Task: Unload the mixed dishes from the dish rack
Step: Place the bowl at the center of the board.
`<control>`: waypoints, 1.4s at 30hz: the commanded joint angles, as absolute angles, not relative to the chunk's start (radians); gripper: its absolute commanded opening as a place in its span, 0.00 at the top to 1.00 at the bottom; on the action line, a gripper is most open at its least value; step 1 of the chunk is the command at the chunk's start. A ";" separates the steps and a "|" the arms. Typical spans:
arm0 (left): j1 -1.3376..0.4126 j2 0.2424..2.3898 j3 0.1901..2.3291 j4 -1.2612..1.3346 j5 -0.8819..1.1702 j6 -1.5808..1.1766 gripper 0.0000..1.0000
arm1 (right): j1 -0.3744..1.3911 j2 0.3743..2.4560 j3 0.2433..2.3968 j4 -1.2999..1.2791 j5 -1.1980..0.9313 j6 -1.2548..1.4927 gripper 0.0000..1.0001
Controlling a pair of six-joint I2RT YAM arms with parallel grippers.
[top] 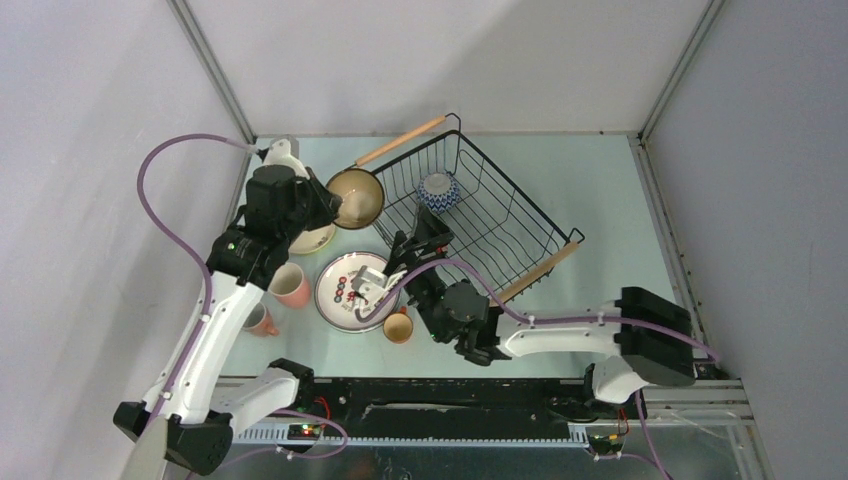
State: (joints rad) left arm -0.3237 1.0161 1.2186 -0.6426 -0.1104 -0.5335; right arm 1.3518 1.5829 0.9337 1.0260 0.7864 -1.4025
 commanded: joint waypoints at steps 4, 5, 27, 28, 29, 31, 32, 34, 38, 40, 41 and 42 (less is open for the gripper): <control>-0.324 0.955 1.159 -0.511 -0.109 -0.502 1.00 | 1.347 1.363 1.078 0.408 0.796 -0.865 0.01; -0.326 0.952 1.143 -0.505 -0.104 -0.501 1.00 | 1.345 1.351 1.099 0.372 0.786 -0.782 0.00; -0.579 0.857 1.086 -0.480 -0.233 -0.419 1.00 | 1.200 1.544 1.826 -0.670 0.650 0.244 0.14; -0.584 0.858 1.090 -0.481 -0.240 -0.419 1.00 | 1.196 1.555 1.852 -0.691 0.648 0.255 0.18; -0.592 0.859 1.091 -0.480 -0.241 -0.419 1.00 | 1.190 1.576 1.864 -0.724 0.646 0.272 0.20; -0.599 0.859 1.095 -0.479 -0.240 -0.420 1.00 | 1.187 1.604 1.885 -0.759 0.645 0.293 0.24; -0.604 0.861 1.096 -0.479 -0.239 -0.420 1.00 | 1.183 1.620 1.892 -0.768 0.646 0.303 0.26; -0.610 0.861 1.098 -0.479 -0.239 -0.421 1.00 | 1.175 1.646 1.903 -0.803 0.640 0.335 0.29; -0.621 0.858 1.098 -0.476 -0.229 -0.424 1.00 | 1.149 1.693 1.932 -0.847 0.598 0.399 0.38; -0.623 0.856 1.096 -0.473 -0.219 -0.427 1.00 | 1.145 1.710 1.942 -0.856 0.601 0.420 0.46; -0.623 0.856 1.092 -0.473 -0.215 -0.429 1.00 | 1.145 1.715 1.946 -0.856 0.604 0.429 0.50; -0.622 0.855 1.090 -0.471 -0.213 -0.430 1.00 | 1.145 1.725 1.947 -0.855 0.604 0.431 0.52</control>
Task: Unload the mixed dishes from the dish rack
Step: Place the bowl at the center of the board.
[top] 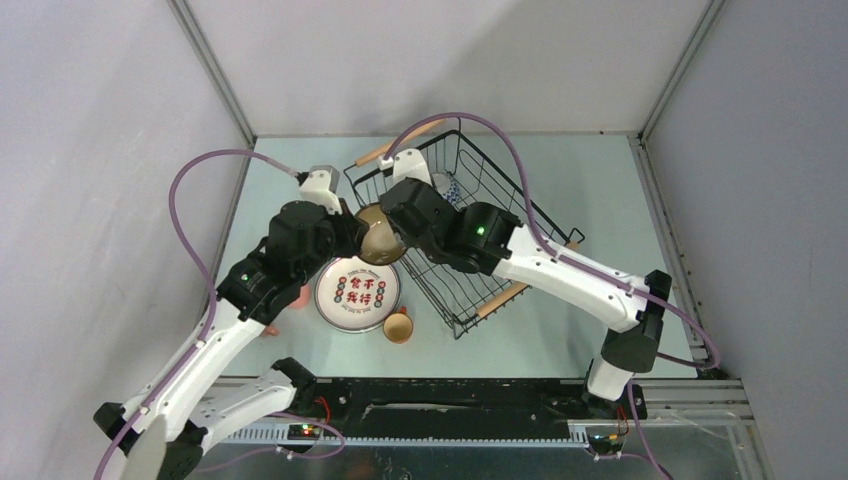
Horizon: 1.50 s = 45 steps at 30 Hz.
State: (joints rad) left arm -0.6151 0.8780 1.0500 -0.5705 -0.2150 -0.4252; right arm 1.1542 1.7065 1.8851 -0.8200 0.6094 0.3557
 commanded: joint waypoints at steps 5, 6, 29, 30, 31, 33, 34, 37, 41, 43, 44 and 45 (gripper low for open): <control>-0.623 0.838 1.073 -0.465 -0.212 -0.437 1.00 | 1.145 1.758 1.979 -0.878 0.599 0.437 0.85; -0.623 0.834 1.071 -0.465 -0.215 -0.439 1.00 | 1.145 1.759 1.983 -0.887 0.600 0.436 0.91; -0.623 0.637 0.939 -0.464 -0.453 -0.390 0.02 | 0.832 1.480 1.820 -0.941 0.600 0.510 1.00; -0.623 0.621 0.928 -0.466 -0.464 -0.386 0.01 | 0.769 1.441 1.802 -0.942 0.580 0.523 1.00; -0.623 0.613 0.922 -0.472 -0.481 -0.382 0.01 | 0.736 1.421 1.760 -0.945 0.570 0.553 1.00; -0.623 0.586 0.902 -0.481 -0.508 -0.373 0.01 | 0.626 1.356 1.684 -0.943 0.533 0.601 1.00; -0.622 0.568 0.889 -0.484 -0.517 -0.367 0.01 | 0.543 1.310 1.658 -0.939 0.503 0.616 1.00; -0.623 0.530 0.861 -0.491 -0.562 -0.354 0.00 | 0.371 1.215 1.511 -0.917 0.433 0.695 1.00; -0.623 0.471 0.821 -0.479 -0.597 -0.337 0.01 | 0.118 1.084 1.369 -0.906 0.357 0.765 1.00; -0.623 0.452 0.800 -0.465 -0.604 -0.330 0.01 | -0.040 1.049 1.321 -0.911 0.337 0.788 1.00; -0.623 0.446 0.786 -0.453 -0.607 -0.326 0.01 | -0.077 1.040 1.306 -0.916 0.323 0.800 1.00; -0.623 0.436 0.780 -0.447 -0.609 -0.325 0.01 | -0.145 1.024 1.276 -0.917 0.319 0.807 1.00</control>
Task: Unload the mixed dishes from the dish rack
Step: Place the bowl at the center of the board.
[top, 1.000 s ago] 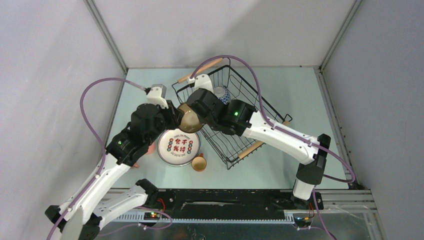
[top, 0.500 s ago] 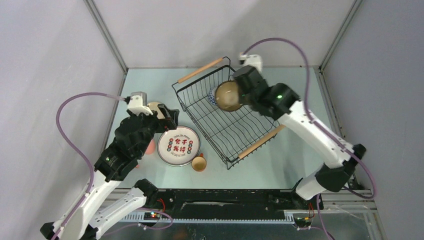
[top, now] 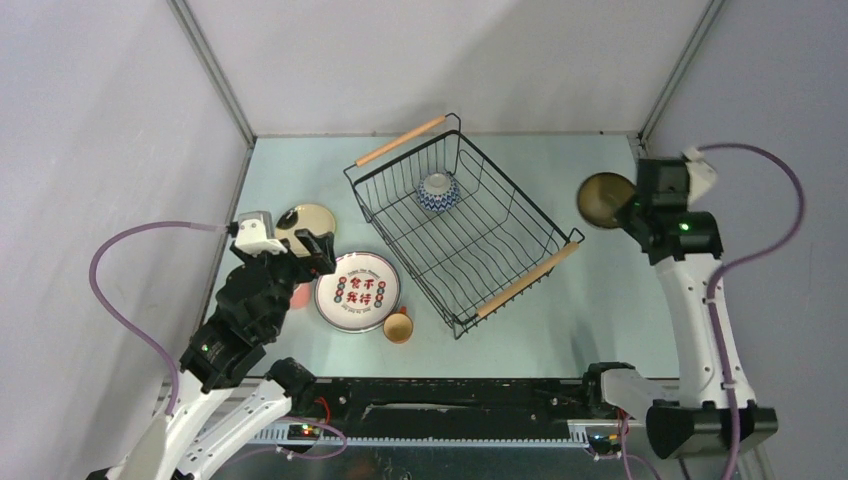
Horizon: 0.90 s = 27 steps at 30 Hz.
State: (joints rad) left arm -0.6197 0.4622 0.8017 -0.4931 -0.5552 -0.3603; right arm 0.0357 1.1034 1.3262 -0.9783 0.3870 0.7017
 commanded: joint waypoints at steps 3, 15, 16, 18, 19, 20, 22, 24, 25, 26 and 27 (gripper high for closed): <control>-0.623 0.419 0.749 -0.416 -0.618 -0.320 0.01 | -0.262 1.003 1.211 -0.913 0.290 0.844 1.00; -0.623 0.389 0.650 -0.332 -0.648 -0.297 0.01 | -0.458 1.015 0.822 -0.696 0.242 0.931 1.00; -0.622 0.387 0.643 -0.326 -0.651 -0.293 0.01 | -0.460 1.021 0.803 -0.651 0.236 0.920 1.00; -0.622 0.384 0.631 -0.317 -0.658 -0.287 0.00 | -0.461 1.047 0.754 -0.599 0.224 0.902 1.00; -0.622 0.381 0.628 -0.314 -0.660 -0.286 0.00 | -0.462 1.068 0.731 -0.583 0.218 0.896 1.00; -0.623 0.379 0.620 -0.308 -0.662 -0.283 0.01 | -0.462 1.080 0.722 -0.550 0.203 0.881 1.00; -0.623 0.374 0.612 -0.298 -0.662 -0.282 0.00 | -0.461 1.118 0.691 -0.509 0.188 0.864 1.00; -0.622 0.372 0.606 -0.288 -0.660 -0.282 0.00 | -0.460 1.161 0.678 -0.487 0.182 0.858 1.00; -0.621 0.371 0.605 -0.287 -0.660 -0.282 0.00 | -0.460 1.185 0.675 -0.481 0.182 0.856 0.99; -0.620 0.371 0.606 -0.286 -0.662 -0.280 0.01 | -0.460 1.196 0.668 -0.470 0.181 0.851 0.98; -0.620 0.370 0.607 -0.287 -0.663 -0.279 0.00 | -0.459 1.211 0.665 -0.464 0.182 0.847 0.94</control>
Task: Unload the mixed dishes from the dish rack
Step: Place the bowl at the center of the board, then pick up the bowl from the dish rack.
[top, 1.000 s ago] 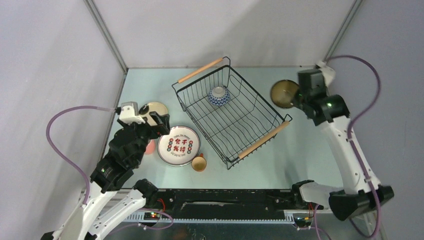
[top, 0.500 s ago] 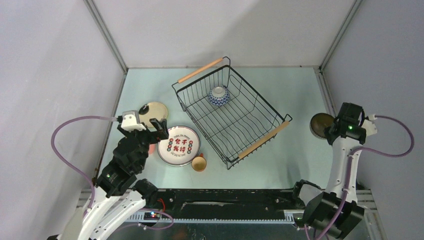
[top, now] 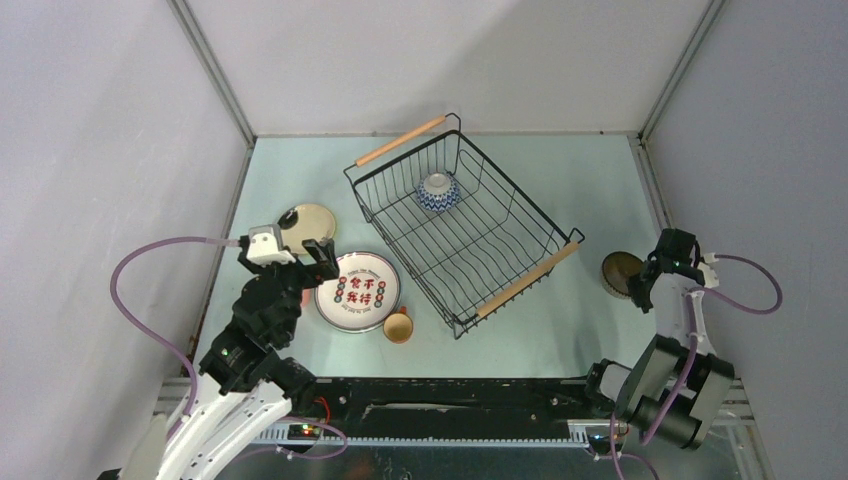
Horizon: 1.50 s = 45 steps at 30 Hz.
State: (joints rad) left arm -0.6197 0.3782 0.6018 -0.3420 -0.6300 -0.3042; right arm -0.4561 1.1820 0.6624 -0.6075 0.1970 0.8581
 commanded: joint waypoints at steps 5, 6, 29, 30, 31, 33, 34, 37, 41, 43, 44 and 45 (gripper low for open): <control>-0.608 0.359 0.602 -0.282 -0.658 -0.279 0.00 | -0.457 1.245 0.627 -0.411 0.174 0.815 0.72; -0.601 0.357 0.601 -0.279 -0.652 -0.281 0.00 | -0.456 1.248 0.624 -0.406 0.173 0.808 0.68; -0.438 0.351 0.583 -0.241 -0.477 -0.338 0.01 | -0.178 0.898 0.866 -0.551 0.407 0.574 0.00; -0.437 0.351 0.583 -0.241 -0.474 -0.339 0.01 | -0.153 0.895 0.883 -0.548 0.429 0.562 0.00; -0.436 0.351 0.582 -0.240 -0.472 -0.338 0.01 | -0.105 0.892 0.914 -0.541 0.439 0.532 0.00; -0.434 0.351 0.581 -0.239 -0.470 -0.338 0.01 | -0.027 0.899 0.967 -0.521 0.469 0.479 0.00; -0.433 0.351 0.581 -0.240 -0.466 -0.338 0.01 | 0.008 0.903 0.983 -0.502 0.484 0.433 0.00; -0.430 0.351 0.580 -0.238 -0.462 -0.338 0.00 | 0.169 0.948 1.073 -0.463 0.506 0.328 0.00; -0.424 0.352 0.580 -0.236 -0.451 -0.337 0.01 | 0.335 1.039 1.176 -0.417 0.483 0.166 0.00; -0.420 0.353 0.580 -0.235 -0.447 -0.337 0.00 | 0.410 1.093 1.228 -0.413 0.465 0.098 0.01; -0.418 0.352 0.580 -0.237 -0.447 -0.337 0.00 | 0.455 1.132 1.258 -0.412 0.471 0.053 0.01; -0.417 0.351 0.580 -0.237 -0.447 -0.338 0.01 | 0.474 1.150 1.274 -0.412 0.464 0.028 0.00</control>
State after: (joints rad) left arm -0.4294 0.3466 0.5842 -0.2703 -0.4633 -0.3248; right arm 0.3737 1.0664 1.1828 -0.4614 0.4618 0.2207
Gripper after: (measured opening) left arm 0.994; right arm 0.993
